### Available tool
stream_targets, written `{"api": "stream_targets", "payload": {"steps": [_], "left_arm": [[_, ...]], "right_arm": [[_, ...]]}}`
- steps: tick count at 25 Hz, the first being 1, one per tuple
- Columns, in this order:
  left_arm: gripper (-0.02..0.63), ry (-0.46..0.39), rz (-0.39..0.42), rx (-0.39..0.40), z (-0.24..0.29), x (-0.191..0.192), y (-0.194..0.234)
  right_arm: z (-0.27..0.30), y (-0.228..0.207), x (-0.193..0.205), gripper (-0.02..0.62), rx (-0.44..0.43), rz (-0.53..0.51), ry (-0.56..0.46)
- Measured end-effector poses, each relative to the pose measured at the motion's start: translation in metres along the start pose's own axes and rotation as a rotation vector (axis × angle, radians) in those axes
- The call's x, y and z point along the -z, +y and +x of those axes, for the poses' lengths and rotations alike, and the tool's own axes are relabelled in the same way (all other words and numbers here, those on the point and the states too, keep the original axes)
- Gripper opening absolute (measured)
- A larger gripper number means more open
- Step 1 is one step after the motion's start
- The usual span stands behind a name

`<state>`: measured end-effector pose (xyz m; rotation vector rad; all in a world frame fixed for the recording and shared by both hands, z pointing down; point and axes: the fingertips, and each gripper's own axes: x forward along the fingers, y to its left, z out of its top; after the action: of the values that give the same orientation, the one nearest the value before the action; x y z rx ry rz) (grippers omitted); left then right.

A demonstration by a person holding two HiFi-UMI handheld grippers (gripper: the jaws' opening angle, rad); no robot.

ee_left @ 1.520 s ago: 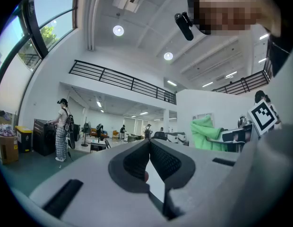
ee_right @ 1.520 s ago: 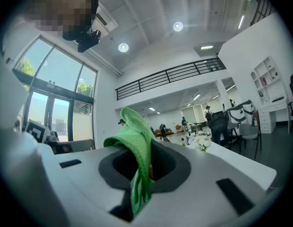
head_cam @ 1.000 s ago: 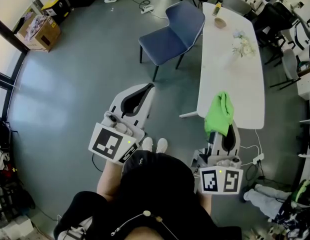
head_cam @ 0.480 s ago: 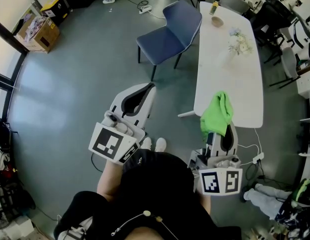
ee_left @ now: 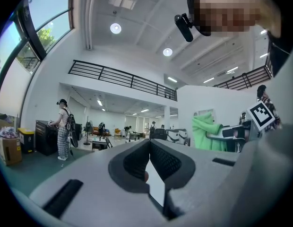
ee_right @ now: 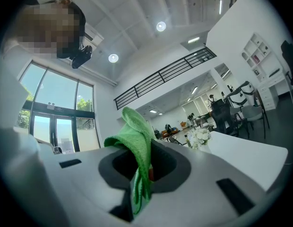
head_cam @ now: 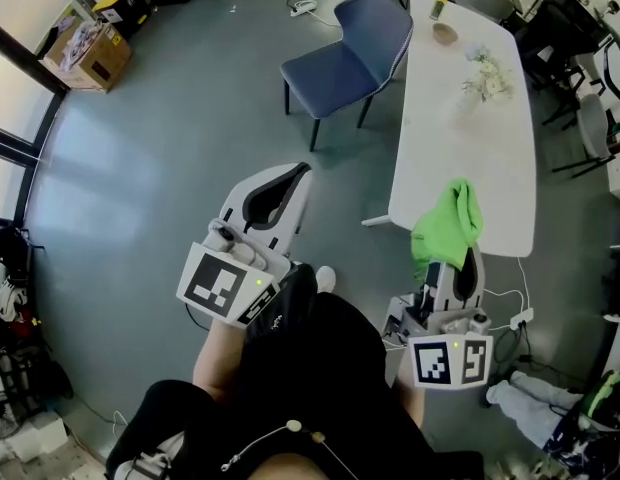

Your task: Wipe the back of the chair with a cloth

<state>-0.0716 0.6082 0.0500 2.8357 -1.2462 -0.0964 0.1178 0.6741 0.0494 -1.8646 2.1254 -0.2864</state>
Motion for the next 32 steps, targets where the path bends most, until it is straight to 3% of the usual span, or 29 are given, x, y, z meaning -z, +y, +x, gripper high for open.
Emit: {"api": "stream_targets", "payload": {"steps": [10,18,27,32], "left_arm": [[0.006,0.023,0.006,-0.011,0.018,0.005,0.007],[0.006,0.013,-0.011,0.019,0.063,0.008,0.028],[0.006,-0.017,-0.073,0.041,0.11,0.005,0.09],[0.005,-0.004,-0.055,0.056,0.132,0.001,0.123]], "right_arm": [[0.017,-0.012,0.007,0.048,-0.009,0.018,0.025],[0.056,-0.025,0.006,0.048,0.014,-0.004,0.021],[0.132,-0.014,0.017,0.048,0.008,-0.03,0.042],[0.175,-0.004,0.018,0.048,0.009,-0.053,0.045]]}}
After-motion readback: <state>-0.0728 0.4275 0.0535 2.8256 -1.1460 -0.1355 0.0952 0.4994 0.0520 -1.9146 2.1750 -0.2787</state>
